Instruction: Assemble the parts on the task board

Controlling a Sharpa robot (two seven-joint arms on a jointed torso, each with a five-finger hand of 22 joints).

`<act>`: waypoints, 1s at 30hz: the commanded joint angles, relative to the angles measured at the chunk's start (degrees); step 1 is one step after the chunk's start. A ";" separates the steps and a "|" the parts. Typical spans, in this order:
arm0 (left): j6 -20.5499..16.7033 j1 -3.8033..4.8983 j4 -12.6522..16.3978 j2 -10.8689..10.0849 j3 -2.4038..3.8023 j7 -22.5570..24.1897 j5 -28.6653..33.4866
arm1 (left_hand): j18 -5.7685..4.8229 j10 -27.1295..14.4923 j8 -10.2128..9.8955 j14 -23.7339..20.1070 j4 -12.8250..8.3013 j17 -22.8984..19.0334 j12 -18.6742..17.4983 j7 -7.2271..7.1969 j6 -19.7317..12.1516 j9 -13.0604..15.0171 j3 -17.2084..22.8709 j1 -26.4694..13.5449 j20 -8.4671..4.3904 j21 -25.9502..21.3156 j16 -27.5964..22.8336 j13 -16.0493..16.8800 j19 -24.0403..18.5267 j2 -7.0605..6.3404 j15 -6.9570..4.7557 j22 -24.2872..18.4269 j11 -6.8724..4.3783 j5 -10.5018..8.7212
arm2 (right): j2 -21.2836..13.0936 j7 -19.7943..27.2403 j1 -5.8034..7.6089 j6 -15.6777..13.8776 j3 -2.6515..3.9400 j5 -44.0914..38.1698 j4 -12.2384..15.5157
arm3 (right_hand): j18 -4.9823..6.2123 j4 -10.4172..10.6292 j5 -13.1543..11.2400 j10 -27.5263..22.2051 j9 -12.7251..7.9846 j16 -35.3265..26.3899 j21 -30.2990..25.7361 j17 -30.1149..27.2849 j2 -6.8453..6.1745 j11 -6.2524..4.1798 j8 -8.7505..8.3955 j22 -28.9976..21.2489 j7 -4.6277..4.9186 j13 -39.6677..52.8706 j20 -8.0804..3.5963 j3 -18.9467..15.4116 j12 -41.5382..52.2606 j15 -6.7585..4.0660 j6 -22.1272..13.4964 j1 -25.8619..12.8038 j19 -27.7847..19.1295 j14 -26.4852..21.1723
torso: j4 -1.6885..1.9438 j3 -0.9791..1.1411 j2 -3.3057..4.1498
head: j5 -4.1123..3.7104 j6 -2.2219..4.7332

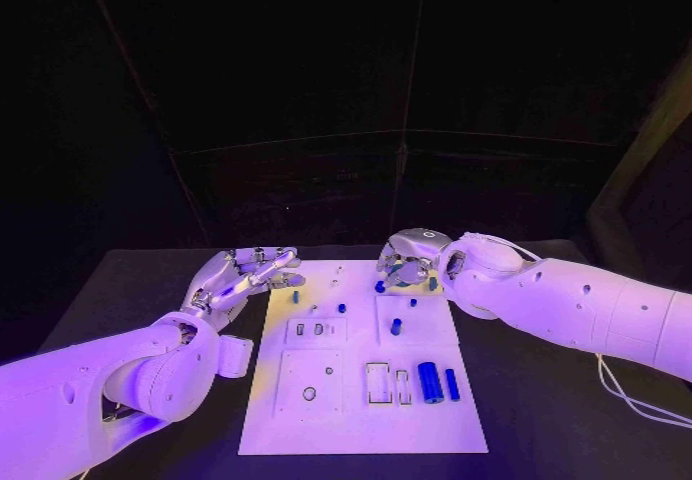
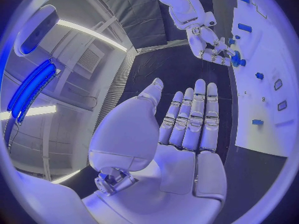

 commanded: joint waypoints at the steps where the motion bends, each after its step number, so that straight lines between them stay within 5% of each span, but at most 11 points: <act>1: 1.45 0.10 0.19 -0.17 0.06 -0.14 0.11 | 0.79 0.17 -0.35 0.28 -0.17 0.06 -0.18 0.30 0.24 -0.07 -0.03 0.07 -0.01 -0.36 -0.13 -0.07 0.28 0.19 0.00 -0.07 0.05 0.08 | 0.19 -2.13 0.21 2.80 0.07 -4.34 0.03 | -0.34 0.05 -0.30 -0.74 -0.02 1.76 1.79 1.33 -0.32 -0.05 -0.34 1.85 0.14 0.03 0.27 0.55 -0.15 0.32 -0.77 -0.31 -0.04 0.36 | 0.32 -0.06 0.53 | -0.16 0.20; 16: 1.58 0.19 0.18 -0.59 0.07 -0.64 0.12 | 0.78 0.03 -0.54 0.29 -0.33 0.10 -0.39 0.43 0.12 -0.10 -0.13 0.00 0.02 -0.50 -0.33 -0.09 0.32 0.17 0.05 -0.18 0.16 0.08 | 1.52 -1.90 0.26 5.59 0.07 -4.77 -1.29 | -1.49 0.03 -1.33 -0.37 0.01 10.46 8.59 9.88 0.76 -0.01 -0.28 10.57 0.11 -0.05 0.47 3.28 -0.15 0.37 -0.82 -0.13 2.08 0.58 | 0.53 -0.09 0.94 | -0.24 -0.19; 30: 1.78 0.32 0.39 -1.04 0.07 -0.99 0.12 | 0.78 -0.02 -0.60 0.30 -0.37 0.12 -0.46 0.46 0.08 -0.10 -0.14 -0.02 0.03 -0.54 -0.39 -0.10 0.35 0.20 0.07 -0.22 0.19 0.09 | 2.71 -1.72 0.26 6.95 0.07 -4.78 -3.03 | -1.77 0.05 -1.97 -0.33 -0.01 13.87 11.15 12.61 1.13 0.01 -0.30 13.39 0.12 -0.11 0.62 6.65 -0.20 0.46 -0.58 -0.62 2.15 0.07 | 0.58 -0.06 1.33 | -0.21 -0.48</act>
